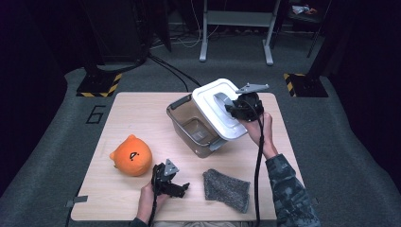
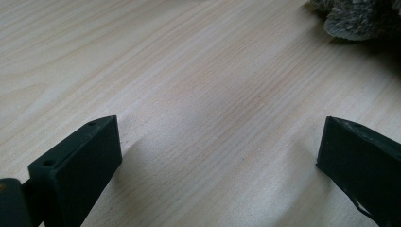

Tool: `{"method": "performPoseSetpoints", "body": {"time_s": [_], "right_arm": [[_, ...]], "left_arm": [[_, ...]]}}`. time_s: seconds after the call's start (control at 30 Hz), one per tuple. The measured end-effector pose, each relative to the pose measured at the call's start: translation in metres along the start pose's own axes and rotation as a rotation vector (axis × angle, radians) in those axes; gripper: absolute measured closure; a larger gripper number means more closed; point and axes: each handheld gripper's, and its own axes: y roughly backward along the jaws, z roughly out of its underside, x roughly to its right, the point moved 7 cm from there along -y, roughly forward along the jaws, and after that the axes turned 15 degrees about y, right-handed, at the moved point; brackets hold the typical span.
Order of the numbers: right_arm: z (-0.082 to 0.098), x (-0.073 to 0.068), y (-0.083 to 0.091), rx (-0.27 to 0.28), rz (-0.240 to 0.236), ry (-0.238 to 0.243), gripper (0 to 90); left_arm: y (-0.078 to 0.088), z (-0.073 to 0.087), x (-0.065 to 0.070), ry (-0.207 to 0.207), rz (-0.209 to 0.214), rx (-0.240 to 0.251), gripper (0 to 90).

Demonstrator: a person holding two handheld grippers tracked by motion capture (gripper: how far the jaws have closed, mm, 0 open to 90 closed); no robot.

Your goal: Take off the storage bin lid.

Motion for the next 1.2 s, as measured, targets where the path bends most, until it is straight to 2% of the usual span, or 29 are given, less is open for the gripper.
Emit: {"method": "performPoseSetpoints", "body": {"time_s": [0.1, 0.3, 0.6, 1.2], "right_arm": [[0.003, 0.006, 0.003, 0.007, 0.010, -0.017, 67.1], [0.010, 0.017, 0.007, 0.007, 0.042, -0.020, 67.1], [0.024, 0.036, 0.013, 0.002, 0.079, -0.064, 67.1], [0.062, 0.075, 0.020, -0.044, 0.174, -0.143, 67.1]], "left_arm": [[0.000, 0.000, 0.000, 0.000, 0.000, 0.000, 0.1], [0.000, 0.000, 0.000, -0.005, -0.002, 0.000, 0.1], [0.000, 0.000, 0.000, -0.003, 0.004, -0.004, 0.1], [0.000, 0.000, 0.000, -0.001, 0.000, 0.001, 0.2]]}}
